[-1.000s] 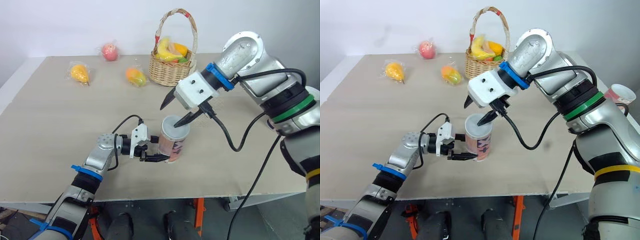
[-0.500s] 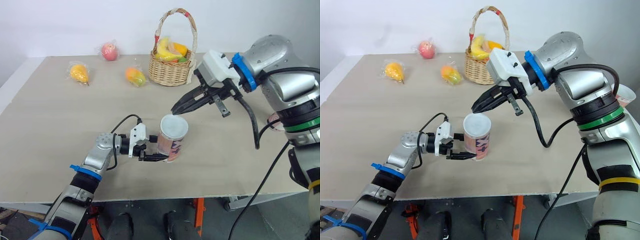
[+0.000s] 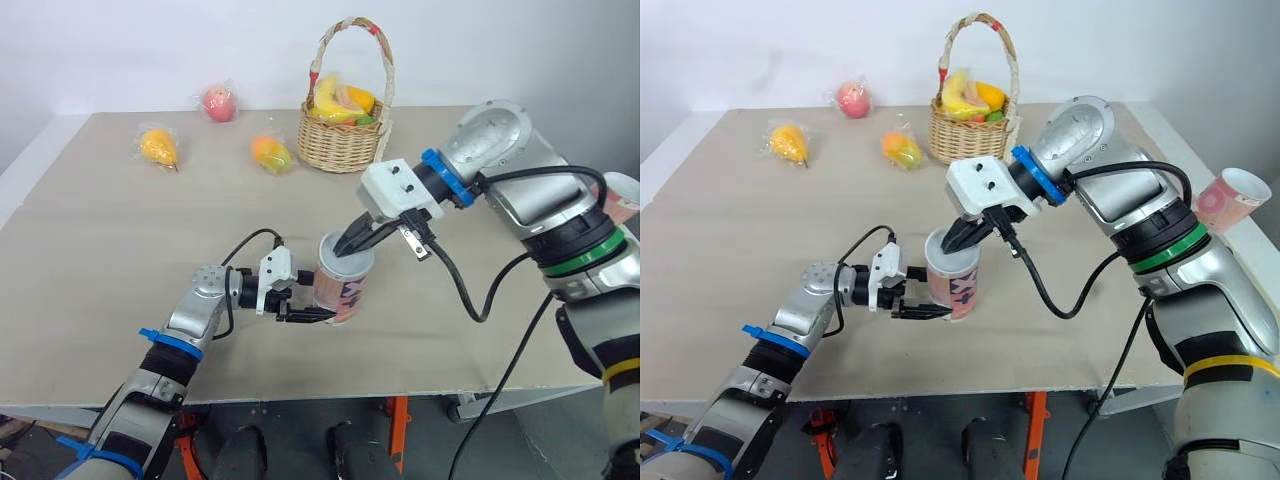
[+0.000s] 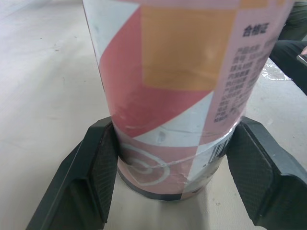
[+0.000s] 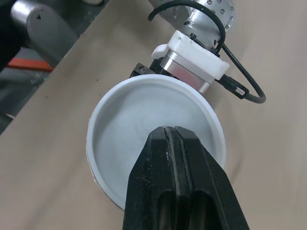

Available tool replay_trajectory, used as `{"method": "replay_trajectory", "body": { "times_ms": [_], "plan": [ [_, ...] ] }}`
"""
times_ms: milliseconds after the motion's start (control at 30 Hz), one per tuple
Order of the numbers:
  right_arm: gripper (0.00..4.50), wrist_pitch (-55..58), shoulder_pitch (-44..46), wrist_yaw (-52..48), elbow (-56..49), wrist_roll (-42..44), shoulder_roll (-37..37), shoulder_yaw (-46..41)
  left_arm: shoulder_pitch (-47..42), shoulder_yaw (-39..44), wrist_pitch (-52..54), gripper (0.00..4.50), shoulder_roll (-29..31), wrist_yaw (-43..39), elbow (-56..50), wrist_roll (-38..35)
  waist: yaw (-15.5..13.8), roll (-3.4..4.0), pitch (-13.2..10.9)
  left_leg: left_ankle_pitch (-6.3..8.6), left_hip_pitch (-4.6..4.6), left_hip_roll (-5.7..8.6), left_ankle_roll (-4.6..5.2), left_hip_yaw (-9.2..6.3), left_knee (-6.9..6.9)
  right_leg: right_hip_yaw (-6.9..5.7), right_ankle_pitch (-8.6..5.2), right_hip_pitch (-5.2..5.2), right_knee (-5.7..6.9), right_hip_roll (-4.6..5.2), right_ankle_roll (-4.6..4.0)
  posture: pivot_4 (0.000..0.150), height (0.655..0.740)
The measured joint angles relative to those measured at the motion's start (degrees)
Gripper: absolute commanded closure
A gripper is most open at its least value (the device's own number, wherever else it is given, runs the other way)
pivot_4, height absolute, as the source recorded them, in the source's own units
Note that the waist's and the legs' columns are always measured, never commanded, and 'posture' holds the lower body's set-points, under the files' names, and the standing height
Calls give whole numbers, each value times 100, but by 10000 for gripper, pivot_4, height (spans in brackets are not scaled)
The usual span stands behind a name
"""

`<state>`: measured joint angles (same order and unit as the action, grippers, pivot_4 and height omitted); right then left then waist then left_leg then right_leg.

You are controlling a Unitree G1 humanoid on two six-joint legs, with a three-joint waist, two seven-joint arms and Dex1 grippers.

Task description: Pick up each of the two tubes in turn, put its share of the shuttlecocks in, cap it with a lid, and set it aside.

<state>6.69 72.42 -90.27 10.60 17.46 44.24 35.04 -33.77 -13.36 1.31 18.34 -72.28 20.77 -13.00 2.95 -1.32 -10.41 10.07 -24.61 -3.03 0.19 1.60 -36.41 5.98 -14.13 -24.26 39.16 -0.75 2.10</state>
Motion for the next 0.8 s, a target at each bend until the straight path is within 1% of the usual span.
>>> {"method": "replay_trajectory", "body": {
  "times_ms": [67, 100, 167, 200, 267, 300, 400, 433, 467, 500, 533, 567, 600, 633, 667, 700, 733, 767, 800],
  "plan": [
    [44694, -647, -11, 10, 59, -413, -27, 111, 0, -21, 24, 13333, 0, 30, 50, 13, 1, -6, 21, 0, 30, -1, 0, 1, 3, 0, -4, 27, 0, -2, -6, 1500, 7400],
    [44694, -756, -15, 13, 59, -478, -25, 120, 0, -23, 28, 13333, 1, 43, 62, 19, 1, -10, 27, 1, 45, -1, -1, 1, 3, 0, -15, 40, 0, -2, -24, 1500, 7400],
    [44694, -896, -34, 21, 60, -549, -18, 131, 1, -24, 33, 13333, 1, 56, 74, 35, 1, -18, 43, 1, 56, -2, -1, 0, 3, 0, -17, 50, 0, -1, -28, 1500, 7400],
    [44694, -1110, -116, 39, 59, -735, -16, 139, 2, -24, 41, 13333, 22, 62, 129, 71, 0, -30, 70, 3, 104, 0, -5, 4, 4, 1, -22, 95, -7, 8, -29, 1500, 7400],
    [44694, -1148, -142, 42, 59, -789, -22, 138, 5, -25, 46, 13333, 37, 61, 133, 79, -2, -39, 88, 4, 112, 0, -7, 7, 5, 1, -24, 100, -8, 11, -29, 1500, 7400],
    [44694, -1153, -202, 43, 62, -882, -74, 102, 10, -26, 83, 13333, 47, 53, 158, 109, -3, -53, 137, 7, 119, -2, -12, 9, 6, 1, -25, 100, -8, 15, -31, 1500, 7400],
    [44694, -953, -254, 32, 99, -796, -154, -34, 10, -22, 99, 13333, 63, 43, 160, 116, -5, -57, 152, 10, 121, -7, -16, 12, 7, 1, -26, 100, -9, 15, -34, 1500, 7400],
    [44694, -719, -281, 15, 154, -601, -221, -189, 10, -13, 97, 13333, 70, 40, 160, 115, -4, -56, 151, 10, 120, -9, -16, 15, 10, 2, -25, 100, -8, 15, -35, 1500, 7400],
    [44694, -202, -369, 22, 306, -171, -410, -505, 8, 3, 91, 13333, 69, 38, 160, 110, -2, -49, 142, 9, 106, -12, -15, 21, 11, 6, -21, 86, -8, 14, -41, 1500, 7400],
    [41789, 88, -385, 43, 379, 31, -484, -705, 6, 6, 82, 13333, 58, 27, 158, 105, -6, -41, 136, 8, 95, -12, -14, 21, 10, 5, -16, 77, -7, 14, -42, 1500, 7400],
    [38592, 487, -387, 88, 412, 289, -452, -1096, -2, -5, 64, 13333, 23, 11, 151, 98, -16, -36, 133, 8, 85, -11, -13, 17, 10, 0, -17, 70, -7, 14, -42, 1500, 7400],
    [36325, 560, -384, 102, 412, 341, -407, -1200, 0, -8, 54, 13333, 17, 8, 147, 96, -31, -36, 132, 8, 67, -11, -14, 14, 11, -4, -14, 56, -7, 13, -50, 1500, 7400],
    [30706, 869, -428, 168, 318, 500, -195, -1515, -2, -18, 31, 13333, 9, -4, 133, 92, -61, -37, 133, 9, 38, -5, -15, 0, 10, -9, -12, 42, -7, 11, -63, 1500, 7400],
    [27805, 1096, -523, 193, 223, 618, 26, -1809, 6, -13, 22, 13333, 17, -23, 123, 74, -87, -37, 133, 13, 23, -3, -22, -2, 10, -10, -13, 30, -8, 12, -56, 1500, 7400],
    [22388, 1372, -760, 244, 14, 783, 263, -2171, 6, -8, 13, 13333, 24, -40, 115, 60, -109, -37, 134, 26, 13, 2, -29, -3, 10, -8, -19, 25, -9, 12, -38, 1500, 7400],
    [19039, 1456, -828, 262, -27, 825, 319, -2250, 10, 4, 7, 13333, 36, -52, 115, 55, -111, -36, 134, 33, 13, 2, -31, 0, 9, -5, -23, 23, -9, 12, -36, 1500, 7400],
    [14270, 1622, -1017, 322, -168, 926, 384, -2430, -11, 15, 7, 13333, 45, -56, 119, 59, -107, -35, 135, 43, 10, 5, -18, 2, 9, 1, -29, 20, -9, 12, -30, 1500, 7400],
    [11096, 1743, -1284, 387, -371, 1054, 465, -2641, -28, 9, 8, 13333, 41, -59, 125, 63, -105, -35, 135, 48, 5, 7, -15, -4, 9, 1, -37, 20, -9, 9, -27, 1500, 7400],
    [6375, 1889, -1632, 491, -594, 1190, 572, -2897, -35, 6, 1, 13333, 34, -71, 128, 60, -109, -35, 135, 53, 0, 8, -13, -6, 9, 0, -43, 19, -9, 8, -27, 1500, 7400]
  ]
}}
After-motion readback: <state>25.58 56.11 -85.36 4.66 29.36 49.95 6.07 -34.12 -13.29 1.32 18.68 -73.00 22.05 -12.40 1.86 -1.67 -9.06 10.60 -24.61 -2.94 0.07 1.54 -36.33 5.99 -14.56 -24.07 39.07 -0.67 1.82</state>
